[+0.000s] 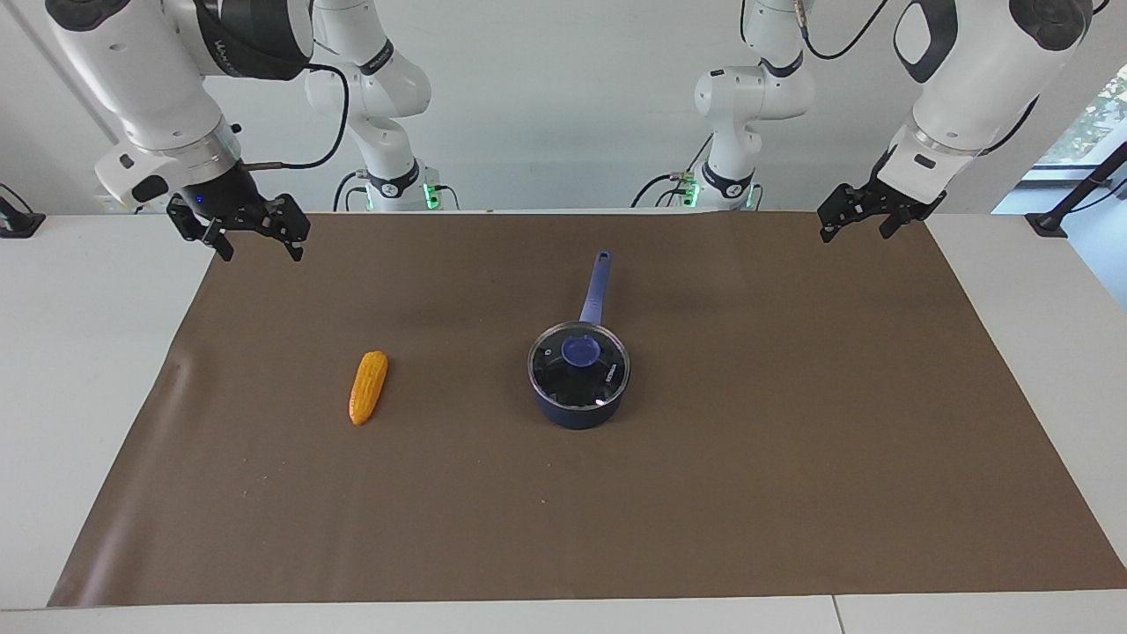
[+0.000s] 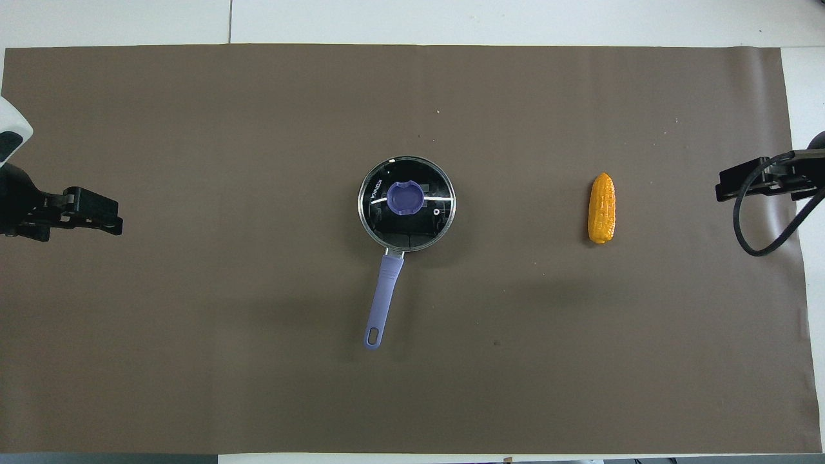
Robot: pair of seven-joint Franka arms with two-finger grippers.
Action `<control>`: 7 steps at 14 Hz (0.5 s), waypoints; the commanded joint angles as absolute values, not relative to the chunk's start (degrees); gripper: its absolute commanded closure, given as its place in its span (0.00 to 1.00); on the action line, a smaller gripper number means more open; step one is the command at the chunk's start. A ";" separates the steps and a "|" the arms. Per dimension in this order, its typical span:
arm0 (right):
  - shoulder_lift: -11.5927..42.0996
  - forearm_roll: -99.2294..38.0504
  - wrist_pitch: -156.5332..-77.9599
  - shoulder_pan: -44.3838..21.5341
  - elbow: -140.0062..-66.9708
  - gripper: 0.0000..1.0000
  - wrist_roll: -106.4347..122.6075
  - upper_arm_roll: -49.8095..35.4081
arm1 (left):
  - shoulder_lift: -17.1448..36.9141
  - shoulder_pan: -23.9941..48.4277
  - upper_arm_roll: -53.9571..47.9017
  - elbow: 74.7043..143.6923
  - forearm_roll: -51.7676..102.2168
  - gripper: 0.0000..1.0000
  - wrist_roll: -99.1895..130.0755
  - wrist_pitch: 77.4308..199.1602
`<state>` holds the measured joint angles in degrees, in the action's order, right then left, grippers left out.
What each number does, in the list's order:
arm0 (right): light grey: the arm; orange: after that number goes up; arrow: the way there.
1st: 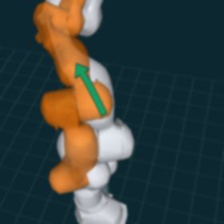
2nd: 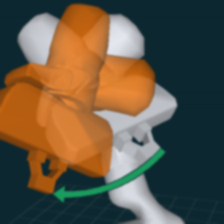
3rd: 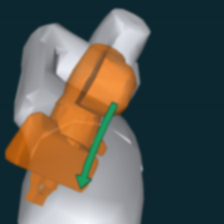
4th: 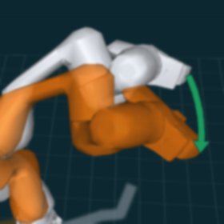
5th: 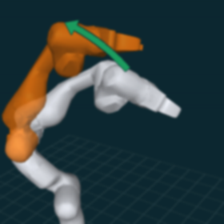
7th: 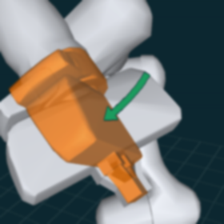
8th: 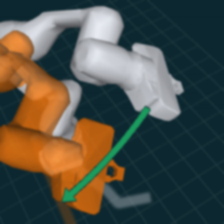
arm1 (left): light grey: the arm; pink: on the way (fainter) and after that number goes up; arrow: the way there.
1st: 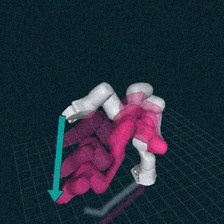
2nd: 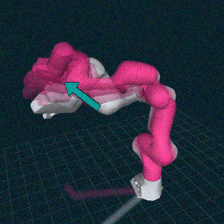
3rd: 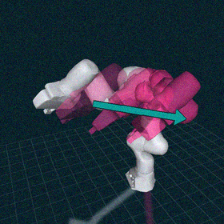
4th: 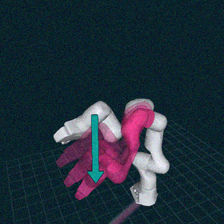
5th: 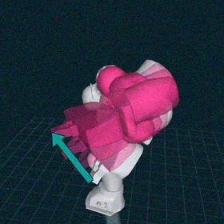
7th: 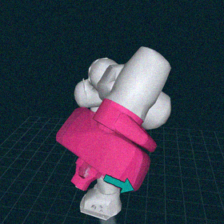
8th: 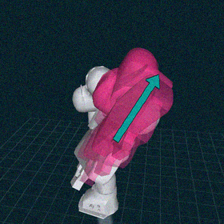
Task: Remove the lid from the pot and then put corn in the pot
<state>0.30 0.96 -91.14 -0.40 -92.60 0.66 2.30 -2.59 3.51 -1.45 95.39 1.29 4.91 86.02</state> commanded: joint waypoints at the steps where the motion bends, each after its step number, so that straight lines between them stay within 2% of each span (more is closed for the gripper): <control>1: -0.18 -0.09 -91.05 0.00 -92.72 0.00 1.85 2.20 | -3.78 2.99 -1.58 96.68 2.02 0.00 4.13 87.01; 5: 0.00 -0.09 -92.28 -0.09 -93.16 0.00 1.76 2.11 | -4.04 3.34 -1.58 97.20 2.02 0.00 4.40 87.89; 7: 0.96 -0.26 -96.92 -2.09 -94.30 0.00 1.67 1.67 | -3.69 3.86 -1.76 97.12 2.02 0.00 4.83 89.89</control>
